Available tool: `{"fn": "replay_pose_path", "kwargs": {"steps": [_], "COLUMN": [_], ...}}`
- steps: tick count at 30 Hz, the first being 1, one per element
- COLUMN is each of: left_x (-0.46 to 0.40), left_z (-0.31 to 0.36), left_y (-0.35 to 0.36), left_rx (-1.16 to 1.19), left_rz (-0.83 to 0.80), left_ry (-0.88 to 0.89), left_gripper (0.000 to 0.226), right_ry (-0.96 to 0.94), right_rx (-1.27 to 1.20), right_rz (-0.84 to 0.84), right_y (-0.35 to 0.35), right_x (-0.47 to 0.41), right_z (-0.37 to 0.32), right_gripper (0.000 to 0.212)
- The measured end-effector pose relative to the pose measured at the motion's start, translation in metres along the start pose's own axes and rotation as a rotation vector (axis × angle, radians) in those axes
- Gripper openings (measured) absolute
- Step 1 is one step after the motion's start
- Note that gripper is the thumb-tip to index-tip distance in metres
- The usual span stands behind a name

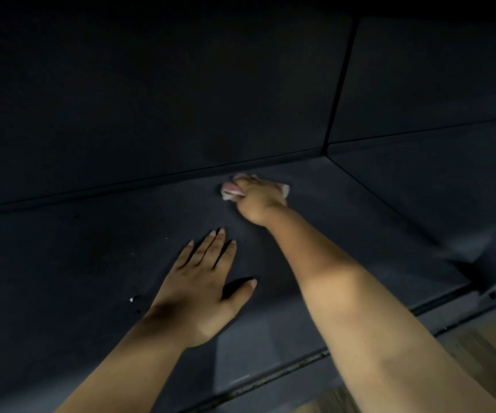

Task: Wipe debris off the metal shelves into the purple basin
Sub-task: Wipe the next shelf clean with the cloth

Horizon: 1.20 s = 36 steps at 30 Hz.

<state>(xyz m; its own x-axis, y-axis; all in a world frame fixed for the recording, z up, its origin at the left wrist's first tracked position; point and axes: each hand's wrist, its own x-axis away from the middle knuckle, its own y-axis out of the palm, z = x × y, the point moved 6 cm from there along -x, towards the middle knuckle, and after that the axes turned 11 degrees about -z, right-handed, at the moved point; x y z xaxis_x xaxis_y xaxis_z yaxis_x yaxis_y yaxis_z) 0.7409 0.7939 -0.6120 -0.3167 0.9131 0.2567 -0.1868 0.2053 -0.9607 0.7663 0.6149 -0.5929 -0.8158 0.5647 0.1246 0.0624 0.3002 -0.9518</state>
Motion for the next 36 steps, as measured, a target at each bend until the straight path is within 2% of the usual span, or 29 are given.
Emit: {"fn": "replay_pose_path", "kwargs": {"steps": [2,5,8,10,13,18,21,25,29,32,36], "left_x": [0.000,0.000,0.000,0.000,0.000,0.000,0.001,0.002,0.000,0.003,0.037], "left_z": [0.000,-0.001,-0.001,-0.001,0.000,-0.001,-0.001,0.000,-0.002,0.000,-0.030], "left_y": [0.001,0.001,0.000,0.000,0.000,0.000,0.001,0.001,0.003,0.000,-0.015], "left_rx": [0.010,0.007,0.004,0.013,0.021,0.030,0.029,0.019,0.006,0.041,0.125], "left_rz": [0.000,0.007,0.016,0.022,0.012,0.018,0.005,-0.048,-0.038,-0.010,0.127], "left_ry": [-0.003,-0.001,0.005,-0.002,-0.007,-0.006,-0.013,-0.032,-0.029,-0.023,-0.051], "left_gripper": [0.105,0.111,0.123,0.111,0.105,0.104,0.103,0.076,0.072,0.071,0.075], "right_ry": [-0.070,-0.083,0.112,0.311,0.433,0.350,0.110,-0.075,-0.153,-0.152,-0.117], "right_rx": [-0.008,-0.147,-0.156,-0.130,-0.095,-0.086,-0.035,-0.022,-0.056,-0.102,-0.151], "right_rz": [-0.018,-0.045,0.118,0.226,0.113,0.003,-0.072,-0.128,-0.168,-0.160,-0.152], "right_y": [0.006,-0.001,-0.021,-0.032,-0.034,-0.030,-0.013,0.007,0.009,0.009,0.010], "right_x": [-0.001,0.004,0.010,0.013,0.010,-0.004,-0.011,-0.005,0.016,0.020,0.020], "right_z": [-0.017,-0.002,0.056,0.103,0.135,0.103,0.042,-0.020,-0.034,-0.035,-0.037], "right_gripper": [0.046,0.047,0.044,0.043,0.045,0.050,0.049,0.047,0.041,0.047,0.050]}}
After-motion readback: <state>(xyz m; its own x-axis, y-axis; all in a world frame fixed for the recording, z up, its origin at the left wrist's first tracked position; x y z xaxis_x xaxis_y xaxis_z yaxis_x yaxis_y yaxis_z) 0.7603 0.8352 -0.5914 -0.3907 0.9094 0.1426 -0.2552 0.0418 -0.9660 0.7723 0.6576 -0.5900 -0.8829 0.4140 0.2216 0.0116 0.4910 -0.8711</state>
